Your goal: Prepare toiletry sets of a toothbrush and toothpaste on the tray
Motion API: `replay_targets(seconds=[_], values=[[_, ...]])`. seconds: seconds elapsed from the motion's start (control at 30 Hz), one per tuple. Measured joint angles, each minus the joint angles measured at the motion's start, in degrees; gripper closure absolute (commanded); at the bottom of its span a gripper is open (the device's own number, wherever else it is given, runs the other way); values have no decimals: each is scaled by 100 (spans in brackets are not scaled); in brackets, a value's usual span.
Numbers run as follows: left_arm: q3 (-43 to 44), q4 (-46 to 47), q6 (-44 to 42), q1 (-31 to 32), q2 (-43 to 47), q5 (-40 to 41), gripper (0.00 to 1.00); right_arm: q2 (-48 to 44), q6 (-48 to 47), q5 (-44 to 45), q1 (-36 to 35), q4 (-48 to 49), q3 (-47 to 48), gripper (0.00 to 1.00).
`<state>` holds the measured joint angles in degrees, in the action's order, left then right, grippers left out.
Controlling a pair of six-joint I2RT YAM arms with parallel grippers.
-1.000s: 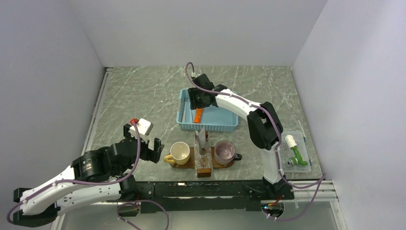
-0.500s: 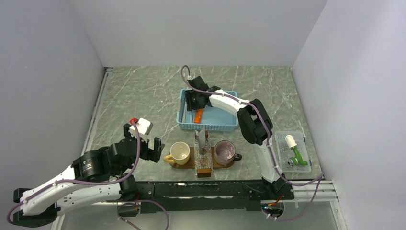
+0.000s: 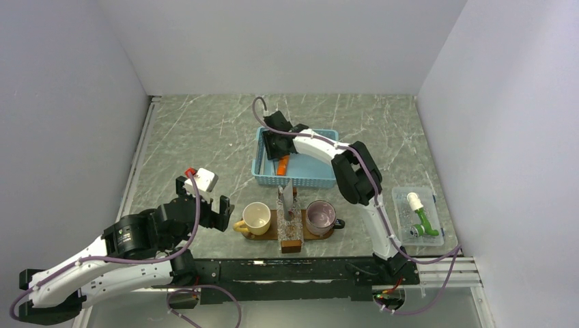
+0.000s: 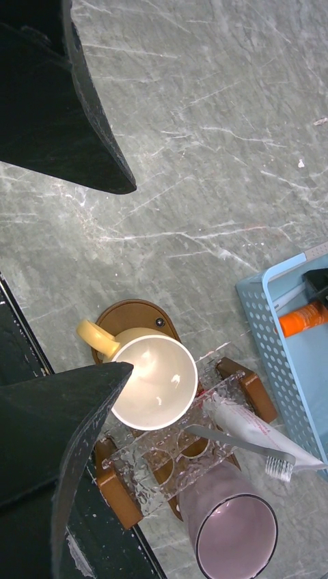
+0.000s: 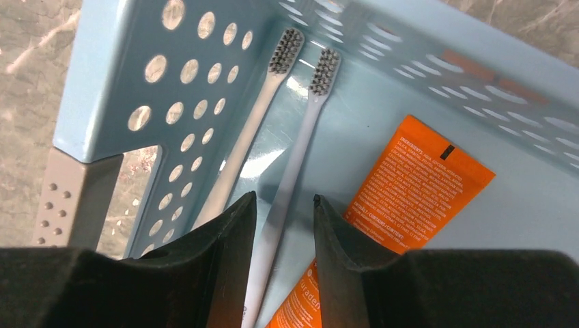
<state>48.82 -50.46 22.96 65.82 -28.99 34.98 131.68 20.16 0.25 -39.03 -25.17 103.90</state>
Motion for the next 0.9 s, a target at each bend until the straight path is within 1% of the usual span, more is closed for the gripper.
replay_targets(seconds=[0.17, 0.5, 0.57, 0.77, 0.9], values=[[0, 0, -22, -11, 0, -2, 1, 85, -166, 374, -181, -122, 149, 63], [0, 0, -83, -37, 0, -20, 1, 175, -378, 1137, -457, -308, 280, 73], [0, 2, -87, -39, 0, -20, 1, 175, -393, 1211, -474, -332, 280, 77], [0, 2, -105, -55, 0, -28, 1, 173, -424, 1368, -494, -328, 245, 100], [0, 2, -105, -66, 0, -59, 1, 146, -420, 1493, -496, -289, 181, 100]])
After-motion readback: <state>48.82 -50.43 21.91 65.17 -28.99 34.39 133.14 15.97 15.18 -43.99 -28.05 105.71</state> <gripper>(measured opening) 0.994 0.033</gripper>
